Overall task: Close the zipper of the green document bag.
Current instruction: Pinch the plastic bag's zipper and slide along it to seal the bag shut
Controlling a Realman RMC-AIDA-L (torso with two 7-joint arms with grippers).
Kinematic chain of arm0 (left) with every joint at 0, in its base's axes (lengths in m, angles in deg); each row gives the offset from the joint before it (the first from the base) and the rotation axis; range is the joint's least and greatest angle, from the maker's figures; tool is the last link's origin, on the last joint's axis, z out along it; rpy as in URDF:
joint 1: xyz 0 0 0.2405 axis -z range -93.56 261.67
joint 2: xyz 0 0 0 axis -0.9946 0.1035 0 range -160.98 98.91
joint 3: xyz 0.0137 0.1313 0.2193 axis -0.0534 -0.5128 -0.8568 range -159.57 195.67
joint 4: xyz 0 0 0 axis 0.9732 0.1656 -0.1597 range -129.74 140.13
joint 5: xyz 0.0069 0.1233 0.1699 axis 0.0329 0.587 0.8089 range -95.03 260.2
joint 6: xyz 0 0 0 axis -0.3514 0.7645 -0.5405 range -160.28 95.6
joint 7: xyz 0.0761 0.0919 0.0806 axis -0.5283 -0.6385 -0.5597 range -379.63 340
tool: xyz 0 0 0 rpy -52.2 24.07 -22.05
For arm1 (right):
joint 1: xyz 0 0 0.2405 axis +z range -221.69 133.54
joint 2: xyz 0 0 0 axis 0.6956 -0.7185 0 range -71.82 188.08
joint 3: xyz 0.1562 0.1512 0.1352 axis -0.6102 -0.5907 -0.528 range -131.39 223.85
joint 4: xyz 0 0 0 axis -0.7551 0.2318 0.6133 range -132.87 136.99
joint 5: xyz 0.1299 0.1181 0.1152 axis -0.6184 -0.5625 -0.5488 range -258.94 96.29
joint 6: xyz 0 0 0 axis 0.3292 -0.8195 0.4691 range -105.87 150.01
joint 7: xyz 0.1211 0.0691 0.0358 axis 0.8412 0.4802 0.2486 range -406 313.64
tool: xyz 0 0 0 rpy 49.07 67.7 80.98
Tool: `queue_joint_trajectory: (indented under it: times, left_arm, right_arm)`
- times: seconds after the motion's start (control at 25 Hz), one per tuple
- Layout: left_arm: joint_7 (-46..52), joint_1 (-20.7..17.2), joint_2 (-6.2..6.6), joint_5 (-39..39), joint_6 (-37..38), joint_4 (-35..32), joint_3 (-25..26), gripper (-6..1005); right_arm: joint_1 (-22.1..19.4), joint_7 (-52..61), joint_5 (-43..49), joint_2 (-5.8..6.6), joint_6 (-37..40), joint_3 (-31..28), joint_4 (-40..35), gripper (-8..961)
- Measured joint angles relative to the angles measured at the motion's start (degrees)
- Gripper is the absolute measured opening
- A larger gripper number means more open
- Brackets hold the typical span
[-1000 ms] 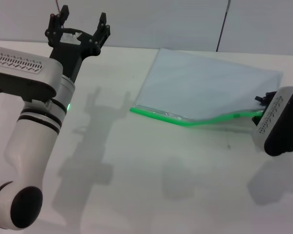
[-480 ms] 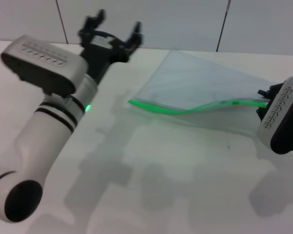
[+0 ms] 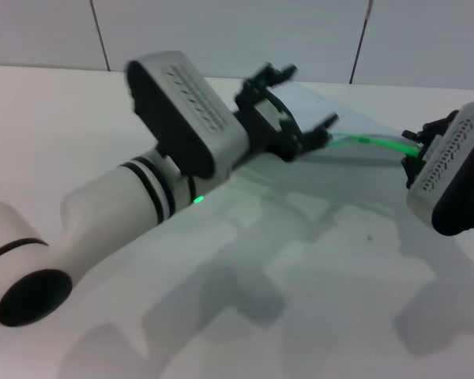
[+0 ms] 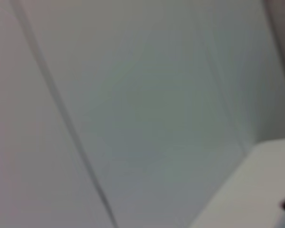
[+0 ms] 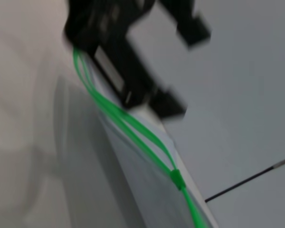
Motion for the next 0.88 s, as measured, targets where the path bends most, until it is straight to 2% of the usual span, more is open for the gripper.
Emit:
queue_joint_trajectory:
  times: [0.28, 0.4, 0.48, 0.88]
  left_arm:
    - [-0.20, 0.54, -0.02, 7.28, -7.95, 3.24, 0.22, 845]
    - [-1.02, 1.55, 0.06, 8.18, -13.21, 4.15, 0.47, 844]
    - [-1.80, 1.61, 0.03, 8.21, -13.84, 4.16, 0.57, 843]
    - [-10.62, 1.41, -2.00, 8.30, -17.43, 3.79, 3.33, 841]
  right_arm:
    - [0.32, 0.31, -1.99, 0.10, -0.14, -0.02, -0.50, 62]
    - [0.38, 0.32, -2.24, 0.17, -0.32, -0.09, -0.33, 56]
    - [0.38, 0.32, -2.24, 0.21, -0.33, 0.08, -0.19, 52]
    - [0.57, 0.42, -2.22, 0.15, -0.45, 0.17, 0.77, 49]
